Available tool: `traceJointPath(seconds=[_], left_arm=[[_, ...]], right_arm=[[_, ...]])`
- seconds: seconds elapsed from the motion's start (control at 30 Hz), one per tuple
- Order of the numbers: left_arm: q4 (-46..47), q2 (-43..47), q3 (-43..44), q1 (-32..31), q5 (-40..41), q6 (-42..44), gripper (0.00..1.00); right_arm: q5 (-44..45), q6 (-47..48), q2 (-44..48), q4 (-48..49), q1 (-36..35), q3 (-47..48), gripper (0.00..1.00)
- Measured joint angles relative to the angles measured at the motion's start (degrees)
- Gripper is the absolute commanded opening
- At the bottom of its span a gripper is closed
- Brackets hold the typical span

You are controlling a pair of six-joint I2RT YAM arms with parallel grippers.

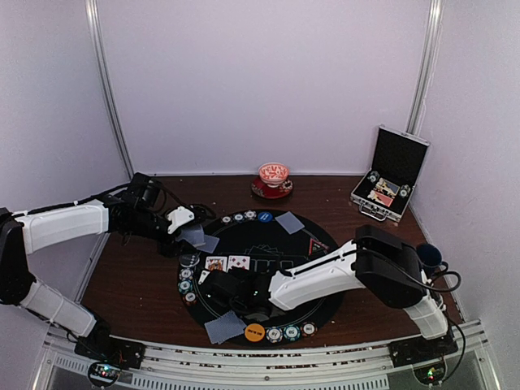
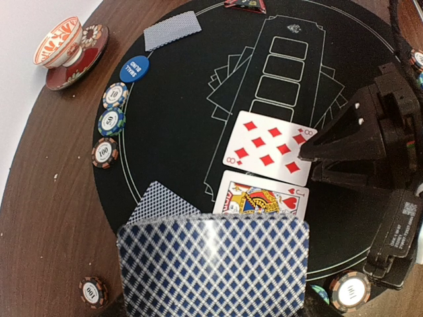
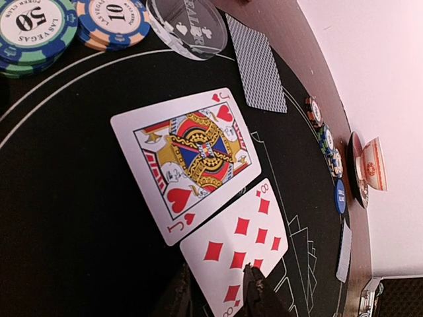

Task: Distribute texas hold em gaming equipment
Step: Flop the poker card in the community card area.

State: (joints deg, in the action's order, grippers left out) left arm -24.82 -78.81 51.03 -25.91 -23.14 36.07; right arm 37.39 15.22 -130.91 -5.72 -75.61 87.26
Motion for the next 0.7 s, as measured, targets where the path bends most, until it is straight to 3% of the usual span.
traceJointPath(seconds=[0.27,0.37,0.7], left_arm=[[0.0,0.0,0.0,0.0,0.0,0.0,0.60],[0.0,0.0,0.0,0.0,0.0,0.0,0.60],[0.0,0.0,0.0,0.0,-0.2,0.0,0.60]], right_arm=[[0.4,-0.1,0.0,-1.3,-1.1,0.7,0.36],[1.2,-0.2,0.0,-1.7,-1.4,0.7,0.55],[1.3,-6.5,11.1,-5.0,-1.9,-5.0,0.77]])
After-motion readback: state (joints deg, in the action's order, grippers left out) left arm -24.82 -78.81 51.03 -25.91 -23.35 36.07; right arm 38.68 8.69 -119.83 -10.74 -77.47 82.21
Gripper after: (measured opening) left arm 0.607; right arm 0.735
